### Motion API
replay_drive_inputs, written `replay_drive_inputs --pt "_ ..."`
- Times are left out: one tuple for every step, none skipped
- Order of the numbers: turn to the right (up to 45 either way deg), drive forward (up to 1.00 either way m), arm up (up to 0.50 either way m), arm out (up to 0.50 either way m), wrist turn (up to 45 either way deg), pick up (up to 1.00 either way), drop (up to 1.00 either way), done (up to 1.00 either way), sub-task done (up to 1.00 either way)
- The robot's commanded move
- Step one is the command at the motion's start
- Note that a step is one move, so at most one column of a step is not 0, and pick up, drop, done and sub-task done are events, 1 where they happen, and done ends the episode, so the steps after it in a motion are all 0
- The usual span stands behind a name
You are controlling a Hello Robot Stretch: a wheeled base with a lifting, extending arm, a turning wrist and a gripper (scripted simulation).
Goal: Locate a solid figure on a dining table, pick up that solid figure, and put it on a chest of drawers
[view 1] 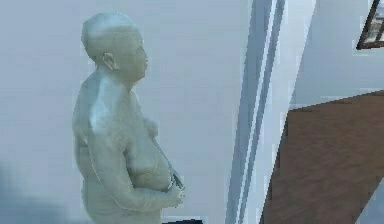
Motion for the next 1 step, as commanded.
replay_drive_inputs --pt "45.0 0.00 0.00 0.00 0.0 0.00 0.00 0.00 0.00"
